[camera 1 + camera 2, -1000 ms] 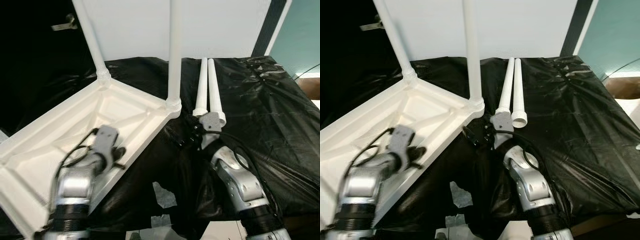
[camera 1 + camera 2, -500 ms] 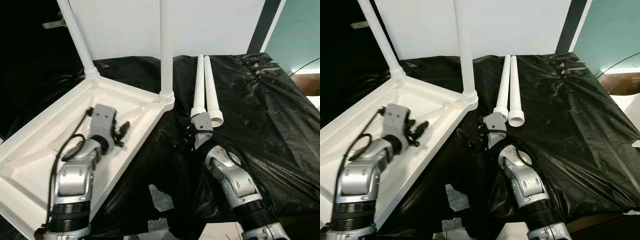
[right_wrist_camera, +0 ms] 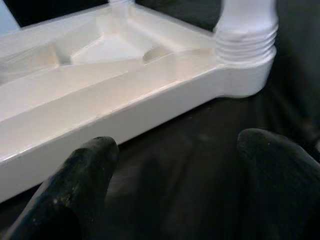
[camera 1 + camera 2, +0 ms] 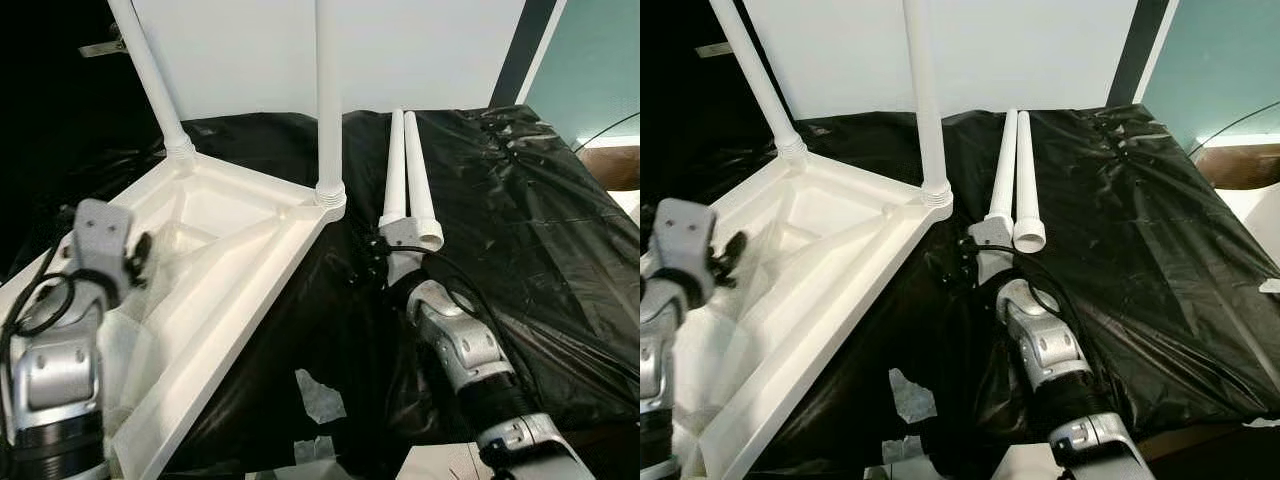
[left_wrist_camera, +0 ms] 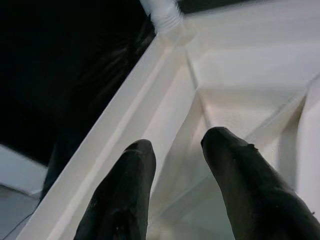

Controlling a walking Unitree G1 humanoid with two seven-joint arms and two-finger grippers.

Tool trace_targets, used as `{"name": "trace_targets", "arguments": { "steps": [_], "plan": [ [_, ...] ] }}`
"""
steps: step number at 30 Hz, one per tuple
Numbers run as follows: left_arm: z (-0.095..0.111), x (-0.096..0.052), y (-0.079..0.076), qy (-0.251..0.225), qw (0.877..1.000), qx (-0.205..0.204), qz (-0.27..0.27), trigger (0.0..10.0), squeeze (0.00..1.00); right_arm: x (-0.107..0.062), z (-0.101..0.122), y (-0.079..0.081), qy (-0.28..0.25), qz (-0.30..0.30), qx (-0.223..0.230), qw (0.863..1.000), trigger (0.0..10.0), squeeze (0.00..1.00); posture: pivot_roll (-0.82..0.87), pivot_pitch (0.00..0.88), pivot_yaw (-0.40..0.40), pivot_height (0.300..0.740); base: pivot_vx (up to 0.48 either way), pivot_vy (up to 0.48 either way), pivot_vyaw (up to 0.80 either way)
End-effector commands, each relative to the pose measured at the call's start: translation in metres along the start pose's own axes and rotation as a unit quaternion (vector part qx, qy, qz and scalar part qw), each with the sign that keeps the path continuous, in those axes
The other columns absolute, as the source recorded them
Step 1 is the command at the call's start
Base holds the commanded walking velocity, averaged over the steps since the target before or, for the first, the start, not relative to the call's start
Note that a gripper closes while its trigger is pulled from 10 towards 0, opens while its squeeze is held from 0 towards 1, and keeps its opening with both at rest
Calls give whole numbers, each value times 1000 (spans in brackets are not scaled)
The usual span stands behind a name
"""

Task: Building children table

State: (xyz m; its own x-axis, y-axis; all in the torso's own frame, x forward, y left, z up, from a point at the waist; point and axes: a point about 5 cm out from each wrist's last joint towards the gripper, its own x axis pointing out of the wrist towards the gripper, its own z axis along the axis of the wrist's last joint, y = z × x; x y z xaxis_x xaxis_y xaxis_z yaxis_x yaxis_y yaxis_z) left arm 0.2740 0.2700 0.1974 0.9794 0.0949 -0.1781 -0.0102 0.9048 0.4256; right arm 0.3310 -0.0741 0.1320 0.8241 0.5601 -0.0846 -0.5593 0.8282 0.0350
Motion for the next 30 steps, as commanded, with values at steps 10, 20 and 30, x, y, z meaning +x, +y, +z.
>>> {"name": "trace_targets", "arguments": {
  "steps": [10,20,30],
  "plan": [
    [-17,-20,21,71,990,87,89,10000,0,18,-8,-4,46,-7,-10,999,10000,0,184,6,-15,740,0,0,0],
    [-36,-34,10,155,965,207,-28,10000,0,32,-5,-5,49,-6,-24,998,10000,0,192,15,-14,740,0,0,0],
    [-46,-57,-40,170,926,230,-247,10000,0,46,-2,-2,63,2,-21,998,10000,0,195,23,-9,740,0,0,0]
  ]
}}
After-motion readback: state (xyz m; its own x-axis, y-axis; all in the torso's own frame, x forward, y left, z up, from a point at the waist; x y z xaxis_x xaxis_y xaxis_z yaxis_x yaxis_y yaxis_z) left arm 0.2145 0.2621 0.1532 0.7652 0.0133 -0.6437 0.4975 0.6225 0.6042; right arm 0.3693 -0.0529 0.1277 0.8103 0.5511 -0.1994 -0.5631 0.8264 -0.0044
